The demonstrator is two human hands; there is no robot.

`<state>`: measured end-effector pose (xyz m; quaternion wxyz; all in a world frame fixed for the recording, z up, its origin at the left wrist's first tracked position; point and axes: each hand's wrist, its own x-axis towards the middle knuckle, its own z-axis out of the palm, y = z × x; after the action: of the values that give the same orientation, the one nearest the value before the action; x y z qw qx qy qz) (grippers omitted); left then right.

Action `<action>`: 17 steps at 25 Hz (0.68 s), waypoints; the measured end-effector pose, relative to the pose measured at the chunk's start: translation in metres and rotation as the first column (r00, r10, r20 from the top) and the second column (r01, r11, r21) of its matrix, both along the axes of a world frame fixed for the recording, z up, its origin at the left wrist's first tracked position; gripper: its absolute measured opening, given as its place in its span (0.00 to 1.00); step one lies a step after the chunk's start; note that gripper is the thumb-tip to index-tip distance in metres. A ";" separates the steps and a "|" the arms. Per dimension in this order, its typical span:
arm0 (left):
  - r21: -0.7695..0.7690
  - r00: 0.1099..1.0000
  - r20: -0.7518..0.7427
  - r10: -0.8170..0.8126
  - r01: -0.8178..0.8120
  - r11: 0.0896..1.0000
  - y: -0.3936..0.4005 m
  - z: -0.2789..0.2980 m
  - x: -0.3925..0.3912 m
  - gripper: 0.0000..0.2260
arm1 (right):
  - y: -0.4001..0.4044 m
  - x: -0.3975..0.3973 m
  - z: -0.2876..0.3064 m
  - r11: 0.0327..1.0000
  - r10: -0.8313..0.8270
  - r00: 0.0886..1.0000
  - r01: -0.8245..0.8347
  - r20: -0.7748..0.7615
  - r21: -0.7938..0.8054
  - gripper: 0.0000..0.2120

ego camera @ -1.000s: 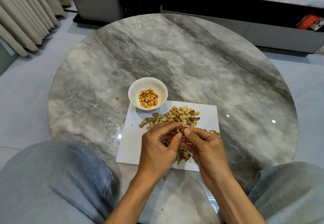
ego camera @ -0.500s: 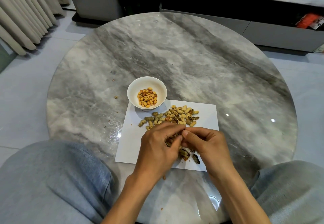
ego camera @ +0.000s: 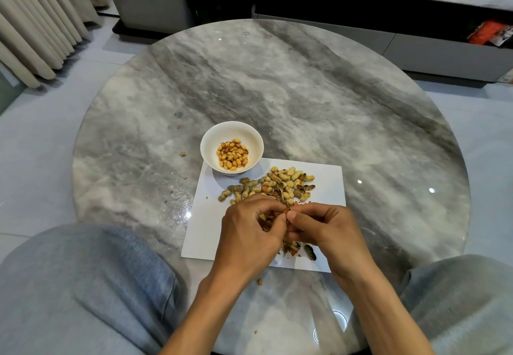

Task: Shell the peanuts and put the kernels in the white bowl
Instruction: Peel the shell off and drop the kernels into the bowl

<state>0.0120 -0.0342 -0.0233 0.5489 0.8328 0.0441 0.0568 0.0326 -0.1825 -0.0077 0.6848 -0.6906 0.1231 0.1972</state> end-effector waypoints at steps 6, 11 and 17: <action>-0.170 0.998 -0.051 0.032 -0.040 0.985 -0.001 0.002 0.002 0.07 | 0.005 -0.001 -0.002 0.984 -0.088 0.985 0.109 -0.148 0.138 0.07; -0.031 0.999 -0.003 -0.033 0.033 0.999 -0.001 0.005 0.002 0.09 | 0.002 0.000 -0.003 0.995 -0.055 0.988 0.067 -0.141 0.077 0.07; -0.484 0.901 -0.415 0.126 -0.336 0.808 0.008 0.003 0.013 0.09 | 0.007 -0.002 -0.008 0.962 -0.188 0.944 0.232 -0.271 0.142 0.09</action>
<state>0.0249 -0.0261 -0.0199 0.7333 0.6258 0.2617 -0.0451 0.0311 -0.1755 -0.0156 0.7375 -0.5807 0.2656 0.2198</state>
